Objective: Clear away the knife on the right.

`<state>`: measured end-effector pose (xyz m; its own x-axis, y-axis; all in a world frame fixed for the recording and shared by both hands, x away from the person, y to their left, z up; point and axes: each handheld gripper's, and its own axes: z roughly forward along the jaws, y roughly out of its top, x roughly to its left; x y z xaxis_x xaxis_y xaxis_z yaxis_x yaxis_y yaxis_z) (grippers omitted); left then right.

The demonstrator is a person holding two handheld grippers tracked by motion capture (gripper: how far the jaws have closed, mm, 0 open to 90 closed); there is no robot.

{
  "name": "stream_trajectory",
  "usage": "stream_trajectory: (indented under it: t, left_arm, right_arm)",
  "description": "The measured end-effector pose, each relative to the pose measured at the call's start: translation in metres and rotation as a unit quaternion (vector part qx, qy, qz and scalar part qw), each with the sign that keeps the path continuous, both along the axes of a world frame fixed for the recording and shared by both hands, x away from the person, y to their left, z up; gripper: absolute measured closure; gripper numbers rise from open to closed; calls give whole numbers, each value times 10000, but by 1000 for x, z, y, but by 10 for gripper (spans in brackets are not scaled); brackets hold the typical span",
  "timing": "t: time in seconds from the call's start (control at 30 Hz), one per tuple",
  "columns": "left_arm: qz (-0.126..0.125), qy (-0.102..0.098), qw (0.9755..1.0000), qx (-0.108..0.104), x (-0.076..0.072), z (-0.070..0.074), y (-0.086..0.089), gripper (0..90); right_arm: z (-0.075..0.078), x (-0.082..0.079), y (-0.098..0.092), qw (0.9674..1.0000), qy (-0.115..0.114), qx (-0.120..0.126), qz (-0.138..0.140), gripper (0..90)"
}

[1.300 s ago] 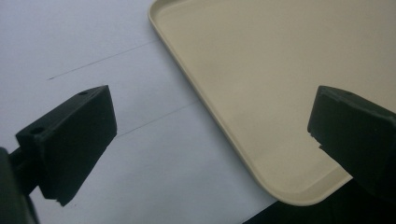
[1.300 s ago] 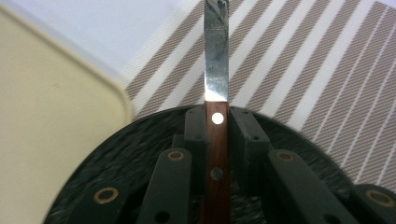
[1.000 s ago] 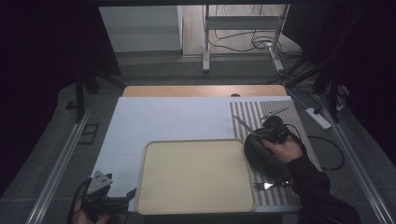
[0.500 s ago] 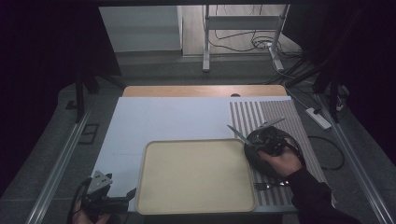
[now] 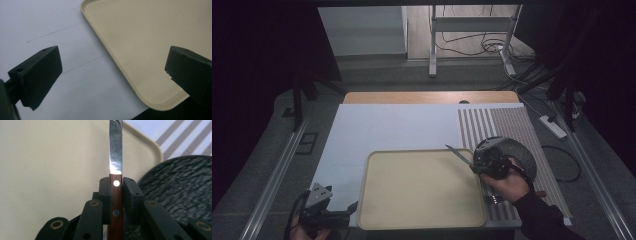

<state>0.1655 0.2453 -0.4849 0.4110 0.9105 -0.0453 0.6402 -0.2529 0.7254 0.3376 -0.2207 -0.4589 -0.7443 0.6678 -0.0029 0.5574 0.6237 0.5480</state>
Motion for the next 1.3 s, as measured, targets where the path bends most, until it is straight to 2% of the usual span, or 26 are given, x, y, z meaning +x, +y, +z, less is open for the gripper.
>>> stream_trajectory:
  t: [0.37, 0.73, 0.83, 1.03, 1.13, 1.17, 1.23, 1.3]
  left_arm:
    - [1, -4, 10000, 11, 0, 0, 0, 11]
    - [-4, -5, 10000, 22, 0, 0, 0, 11]
    - [-8, -6, 10000, 27, 0, 0, 0, 11]
    - [-12, -9, 10000, 30, 0, 0, 0, 10]
    - [-13, -9, 10000, 35, 0, 0, 0, 10]
    - [-14, -10, 10000, 35, 0, 0, 0, 11]
    - [-14, -8, 10000, 39, 0, 0, -1, 11]
    - [-12, -5, 10000, 35, 0, 0, 0, 10]
  right_arm:
    - [-8, -14, 22, 9996, 182, -45, 233, 780]
    - [-23, -24, 41, 9986, 359, -123, 376, 780]
    - [-28, -25, 43, 9985, 348, -201, 385, 780]
    - [-42, -27, 48, 9968, 422, -506, 445, 778]
    - [-43, -28, 50, 9962, 379, -570, 530, 774]
    - [-43, -27, 50, 9963, 389, -543, 536, 762]
    - [-40, -26, 48, 9967, 386, -498, 508, 646]
    - [-34, -24, 45, 9980, 291, -368, 433, 567]
